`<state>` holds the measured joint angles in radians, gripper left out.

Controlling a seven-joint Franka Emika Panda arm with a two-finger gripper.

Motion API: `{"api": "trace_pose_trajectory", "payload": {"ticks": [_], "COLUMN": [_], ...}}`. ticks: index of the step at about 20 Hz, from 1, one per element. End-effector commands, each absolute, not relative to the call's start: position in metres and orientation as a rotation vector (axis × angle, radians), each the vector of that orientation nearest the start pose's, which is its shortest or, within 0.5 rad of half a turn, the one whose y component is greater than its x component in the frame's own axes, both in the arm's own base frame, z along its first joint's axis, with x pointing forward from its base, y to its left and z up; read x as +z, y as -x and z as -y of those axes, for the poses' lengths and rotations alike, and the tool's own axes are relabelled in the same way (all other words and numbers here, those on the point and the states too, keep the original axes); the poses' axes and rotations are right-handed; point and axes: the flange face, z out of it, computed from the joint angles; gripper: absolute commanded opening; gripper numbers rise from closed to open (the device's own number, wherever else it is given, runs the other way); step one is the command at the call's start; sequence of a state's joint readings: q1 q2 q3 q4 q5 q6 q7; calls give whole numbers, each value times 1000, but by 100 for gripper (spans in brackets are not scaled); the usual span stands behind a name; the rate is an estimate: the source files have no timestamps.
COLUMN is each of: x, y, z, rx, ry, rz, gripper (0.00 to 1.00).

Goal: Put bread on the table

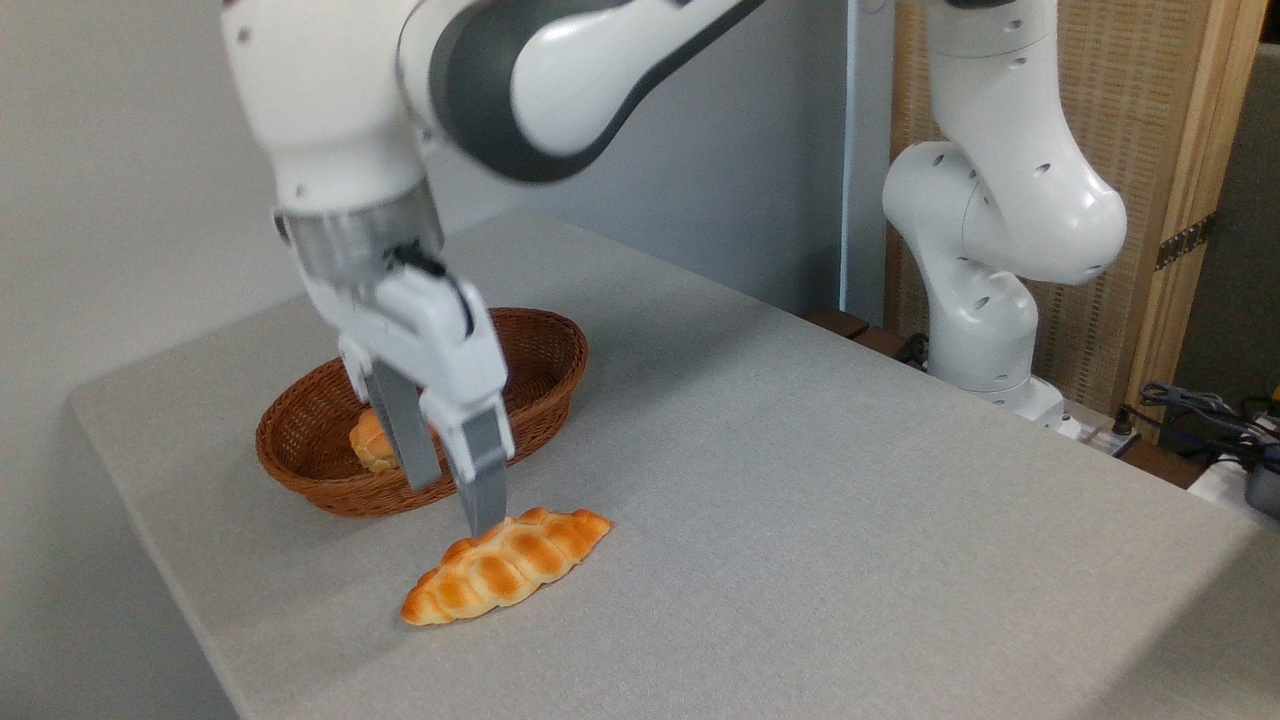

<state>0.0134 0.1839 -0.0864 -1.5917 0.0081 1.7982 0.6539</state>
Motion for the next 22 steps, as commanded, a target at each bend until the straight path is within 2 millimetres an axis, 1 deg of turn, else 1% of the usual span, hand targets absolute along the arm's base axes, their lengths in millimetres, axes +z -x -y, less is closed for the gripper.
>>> {"api": "trace_pose_trajectory", "payload": {"ticks": [1,3,4,6,8,10,14,18,22], "x": [583,602,607,606,607,609,610,611,611], "y": [-580,-568,-565,-563,-562,-561,-561,-560,-560], "z": [25,26,24,21,24,22,15,14,17], "rx": [-66,-83,-88,-63,-65,-70,-75,-77,-77], "ry": [3046,3048,3061,3068,3063,3059,3062,3048,3045], "rz": [-1062,-1033,-989,-974,-988,-992,-978,-1018,-1027], "gripper": [100,100,100,100,100,100,100,100,100]}}
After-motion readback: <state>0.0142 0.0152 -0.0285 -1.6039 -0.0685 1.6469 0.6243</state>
